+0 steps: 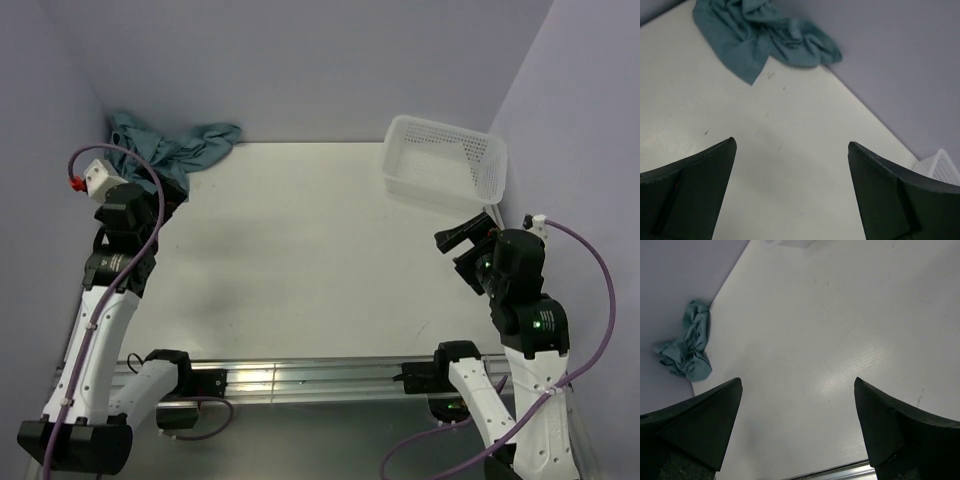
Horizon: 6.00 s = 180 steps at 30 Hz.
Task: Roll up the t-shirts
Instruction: Grab a tshirt with the left arm, then move the tshirt to the center of the board
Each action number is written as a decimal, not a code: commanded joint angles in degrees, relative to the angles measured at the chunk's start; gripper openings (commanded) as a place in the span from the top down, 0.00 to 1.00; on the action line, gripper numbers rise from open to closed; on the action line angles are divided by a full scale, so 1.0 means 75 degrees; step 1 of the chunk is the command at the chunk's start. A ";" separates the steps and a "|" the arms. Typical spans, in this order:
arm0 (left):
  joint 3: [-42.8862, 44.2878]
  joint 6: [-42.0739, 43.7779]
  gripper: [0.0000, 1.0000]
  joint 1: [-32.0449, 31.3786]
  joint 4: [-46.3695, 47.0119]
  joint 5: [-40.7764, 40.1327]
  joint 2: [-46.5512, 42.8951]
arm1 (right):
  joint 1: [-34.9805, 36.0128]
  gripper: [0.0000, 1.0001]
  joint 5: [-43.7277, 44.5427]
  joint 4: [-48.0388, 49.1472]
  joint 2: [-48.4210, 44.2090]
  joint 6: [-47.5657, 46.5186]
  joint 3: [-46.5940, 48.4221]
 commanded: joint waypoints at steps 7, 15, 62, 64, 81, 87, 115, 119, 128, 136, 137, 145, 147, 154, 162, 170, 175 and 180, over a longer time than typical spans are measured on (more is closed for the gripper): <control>0.0776 -0.1277 0.03 0.1355 -0.0494 0.1356 0.2471 | -0.0018 0.00 -0.0225 0.0104 -0.0454 0.0059 0.0367; 0.5107 -0.1687 0.09 0.1637 -0.2241 0.0173 0.6561 | -0.0018 0.00 -0.1116 0.0784 -0.0431 -0.0656 -0.0089; 0.4361 -0.1863 1.00 0.0644 -0.1573 0.2387 0.5995 | -0.0018 0.09 -0.2287 0.2166 0.0998 -0.1080 -0.0428; 0.3548 -0.1909 1.00 0.0175 -0.1924 0.2493 0.4706 | -0.0006 0.14 -0.2766 0.2516 0.1127 -0.0787 -0.0825; 0.2123 -0.4312 1.00 -0.6247 -0.0895 0.1706 0.4507 | 0.1224 0.17 -0.2617 0.2145 0.0836 -0.0739 -0.1742; 0.5133 -0.3799 1.00 -0.6764 -0.1113 0.2072 0.6761 | 0.1224 0.21 -0.1645 0.1442 -0.0207 -0.0248 -0.1871; 0.0498 -0.2531 0.12 -0.3999 -0.3050 0.2600 0.2967 | 0.1213 0.28 -0.0472 0.3372 0.2849 -0.0387 -0.3921; 0.0334 -0.2495 0.12 -0.3941 -0.3484 0.2365 0.2815 | 0.1213 0.30 -0.0273 0.3714 0.3576 0.0197 -0.3840; -0.0592 -0.2870 0.13 -0.3671 -0.3179 0.2833 0.2053 | 0.1142 0.36 -0.0554 0.5190 0.4327 0.2200 -0.4530; -0.0968 -0.2801 0.13 -0.3682 -0.3226 0.2799 0.1983 | 0.1142 0.50 -0.0026 0.5800 0.5005 0.2273 -0.4192; -0.0956 -0.2812 0.12 -0.3682 -0.3307 0.2740 0.1971 | 0.1142 0.55 -0.0015 0.5823 0.5123 0.2215 -0.4075; -0.1308 -0.2426 0.12 -0.2794 -0.3577 0.2764 0.1585 | 0.1142 1.00 0.0231 0.5263 0.4798 0.2051 -0.3384; -0.1342 -0.2390 0.12 -0.2699 -0.3636 0.2670 0.1584 | 0.1119 1.00 0.0801 0.4412 0.4144 0.1875 -0.2869; -0.2080 -0.2496 0.18 -0.2721 -0.2806 0.3113 0.1819 | -0.0252 1.00 0.0290 0.3621 0.2957 0.1032 -0.2585; -0.0281 -0.2263 0.20 -0.3927 -0.2841 0.2365 0.2358 | 0.0378 1.00 -0.0355 0.3411 0.2359 0.0749 -0.2692; 0.0217 -0.1839 0.11 -0.5229 -0.2302 0.2340 0.2253 | 0.3506 1.00 -0.0437 0.3596 0.2359 0.1043 -0.1579; -0.0054 -0.2658 0.10 -0.5101 -0.2264 0.2681 0.2533 | 0.5813 1.00 -0.0916 0.4534 0.2417 0.0294 -0.1356; 0.0379 -0.2719 0.10 -0.4773 -0.2465 0.2904 0.2698 | 0.6731 0.89 -0.1865 0.4898 0.2429 -0.0538 -0.1355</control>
